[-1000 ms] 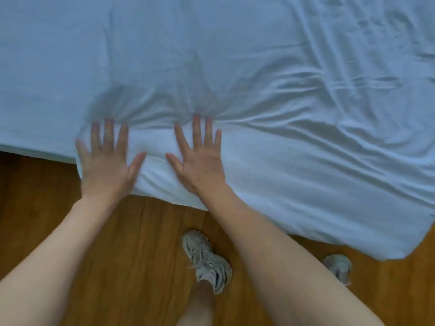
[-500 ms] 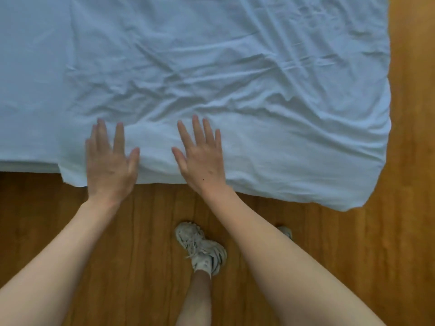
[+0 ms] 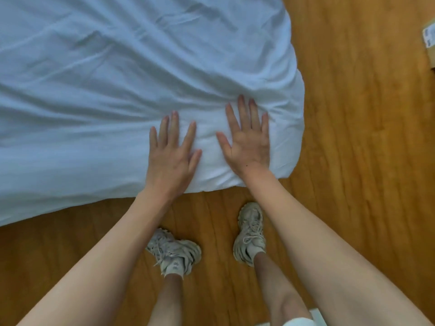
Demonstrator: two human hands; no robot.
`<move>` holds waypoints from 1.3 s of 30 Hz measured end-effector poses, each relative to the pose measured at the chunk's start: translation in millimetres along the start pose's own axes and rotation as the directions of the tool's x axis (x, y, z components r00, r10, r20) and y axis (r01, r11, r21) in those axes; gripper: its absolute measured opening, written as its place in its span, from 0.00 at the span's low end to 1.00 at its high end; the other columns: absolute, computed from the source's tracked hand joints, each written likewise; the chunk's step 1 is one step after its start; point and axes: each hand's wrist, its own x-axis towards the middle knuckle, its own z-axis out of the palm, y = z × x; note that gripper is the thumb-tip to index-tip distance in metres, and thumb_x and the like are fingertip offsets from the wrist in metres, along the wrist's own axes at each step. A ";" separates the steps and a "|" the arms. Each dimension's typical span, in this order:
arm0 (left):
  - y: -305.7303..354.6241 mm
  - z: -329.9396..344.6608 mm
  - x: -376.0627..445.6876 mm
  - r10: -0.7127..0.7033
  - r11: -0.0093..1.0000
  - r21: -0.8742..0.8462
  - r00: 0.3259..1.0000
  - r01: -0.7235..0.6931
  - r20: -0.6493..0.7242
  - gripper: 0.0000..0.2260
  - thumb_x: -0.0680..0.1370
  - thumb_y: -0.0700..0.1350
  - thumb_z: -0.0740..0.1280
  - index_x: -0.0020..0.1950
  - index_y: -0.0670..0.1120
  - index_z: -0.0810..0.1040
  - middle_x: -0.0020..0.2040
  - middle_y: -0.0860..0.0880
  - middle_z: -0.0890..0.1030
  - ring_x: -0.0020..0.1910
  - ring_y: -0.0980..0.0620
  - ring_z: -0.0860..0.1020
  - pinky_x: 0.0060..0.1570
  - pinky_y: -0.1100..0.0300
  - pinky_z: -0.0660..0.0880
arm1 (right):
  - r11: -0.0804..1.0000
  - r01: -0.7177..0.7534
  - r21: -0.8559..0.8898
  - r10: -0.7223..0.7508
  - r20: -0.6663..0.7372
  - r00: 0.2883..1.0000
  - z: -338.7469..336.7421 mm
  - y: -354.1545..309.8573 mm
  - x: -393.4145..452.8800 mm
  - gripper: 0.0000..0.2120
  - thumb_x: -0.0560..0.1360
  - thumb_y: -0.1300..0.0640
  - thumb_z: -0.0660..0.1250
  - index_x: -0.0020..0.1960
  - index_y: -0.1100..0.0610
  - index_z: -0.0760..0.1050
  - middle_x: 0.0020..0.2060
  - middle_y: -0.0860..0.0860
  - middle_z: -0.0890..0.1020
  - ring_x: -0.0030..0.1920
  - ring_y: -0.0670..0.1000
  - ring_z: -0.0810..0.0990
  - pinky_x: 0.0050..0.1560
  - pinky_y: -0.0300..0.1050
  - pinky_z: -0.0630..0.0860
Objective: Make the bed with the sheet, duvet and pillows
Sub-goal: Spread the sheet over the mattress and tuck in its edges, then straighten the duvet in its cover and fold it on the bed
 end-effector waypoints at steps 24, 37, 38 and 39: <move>140.6 14.4 114.6 0.388 0.903 0.181 0.920 -0.391 0.052 0.30 0.75 0.66 0.57 0.73 0.53 0.67 0.77 0.38 0.55 0.75 0.34 0.53 0.69 0.32 0.50 | -0.378 -0.730 0.569 0.426 0.807 0.409 19.4 104.7 -35.4 0.51 0.63 0.29 0.68 0.77 0.48 0.51 0.72 0.49 0.66 0.70 0.54 0.67 0.70 0.56 0.66; 149.8 -2.4 107.4 0.404 0.900 0.093 0.894 -0.427 0.193 0.35 0.71 0.65 0.60 0.75 0.50 0.64 0.76 0.39 0.58 0.75 0.35 0.53 0.68 0.30 0.51 | -0.870 -0.154 0.469 0.409 0.860 0.305 -15.1 110.0 -21.1 0.36 0.60 0.65 0.78 0.65 0.56 0.72 0.54 0.57 0.83 0.49 0.58 0.84 0.46 0.57 0.82; 150.3 -4.9 106.7 0.394 0.910 0.055 0.897 -0.412 0.202 0.34 0.72 0.65 0.58 0.75 0.51 0.63 0.76 0.40 0.58 0.76 0.36 0.53 0.69 0.31 0.51 | -0.873 -0.144 0.467 0.402 0.854 0.331 -21.4 108.7 -21.1 0.37 0.57 0.64 0.78 0.65 0.58 0.73 0.55 0.58 0.82 0.49 0.59 0.84 0.48 0.59 0.81; 151.3 -9.3 105.3 0.386 0.919 0.002 0.900 -0.394 0.205 0.34 0.72 0.65 0.56 0.75 0.52 0.62 0.77 0.42 0.58 0.76 0.38 0.52 0.70 0.33 0.51 | -0.870 -0.142 0.473 0.403 0.846 0.349 -29.8 107.0 -19.9 0.37 0.55 0.64 0.78 0.64 0.59 0.73 0.55 0.59 0.82 0.50 0.60 0.84 0.50 0.60 0.80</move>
